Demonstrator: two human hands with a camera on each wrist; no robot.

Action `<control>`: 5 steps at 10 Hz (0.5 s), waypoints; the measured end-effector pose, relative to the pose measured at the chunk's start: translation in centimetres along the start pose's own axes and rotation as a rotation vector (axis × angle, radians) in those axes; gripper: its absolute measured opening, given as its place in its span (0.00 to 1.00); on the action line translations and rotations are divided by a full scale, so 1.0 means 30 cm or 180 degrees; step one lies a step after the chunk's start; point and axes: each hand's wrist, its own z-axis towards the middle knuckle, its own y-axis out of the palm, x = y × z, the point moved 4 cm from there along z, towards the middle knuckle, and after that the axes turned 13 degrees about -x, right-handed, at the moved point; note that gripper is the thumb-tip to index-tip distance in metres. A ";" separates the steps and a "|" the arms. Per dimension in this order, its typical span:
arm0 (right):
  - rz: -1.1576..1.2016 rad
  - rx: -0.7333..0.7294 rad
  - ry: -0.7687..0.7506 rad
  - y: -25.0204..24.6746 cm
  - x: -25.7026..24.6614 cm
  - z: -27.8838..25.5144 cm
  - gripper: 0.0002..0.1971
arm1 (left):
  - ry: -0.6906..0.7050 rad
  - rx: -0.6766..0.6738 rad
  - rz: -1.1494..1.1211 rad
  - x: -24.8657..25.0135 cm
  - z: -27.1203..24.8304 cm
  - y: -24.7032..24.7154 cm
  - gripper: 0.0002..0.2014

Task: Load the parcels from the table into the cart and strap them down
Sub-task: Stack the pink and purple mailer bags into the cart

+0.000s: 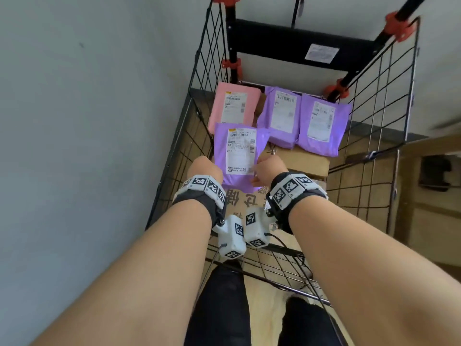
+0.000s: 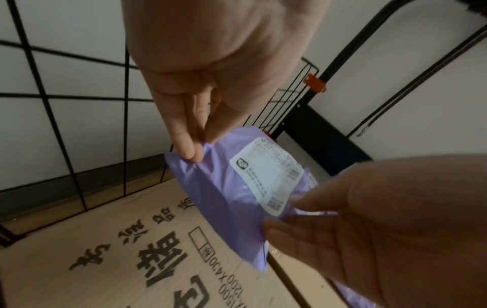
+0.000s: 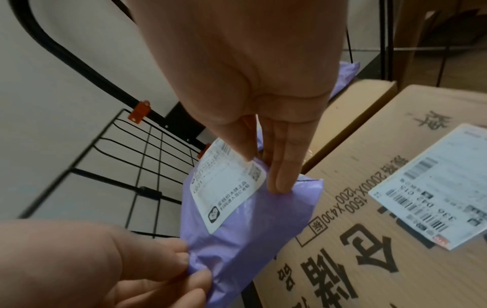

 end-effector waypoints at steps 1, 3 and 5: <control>-0.0409 -0.0157 0.0222 0.048 -0.007 0.066 0.11 | -0.0154 -0.0121 0.0094 -0.026 0.077 0.036 0.13; -0.2064 -0.0346 0.0346 0.120 0.006 0.160 0.16 | -0.0018 -0.0483 0.0468 -0.063 0.159 0.113 0.15; -0.1508 -0.0676 0.0270 0.159 0.051 0.239 0.21 | 0.0124 -0.0617 0.0662 -0.057 0.213 0.111 0.17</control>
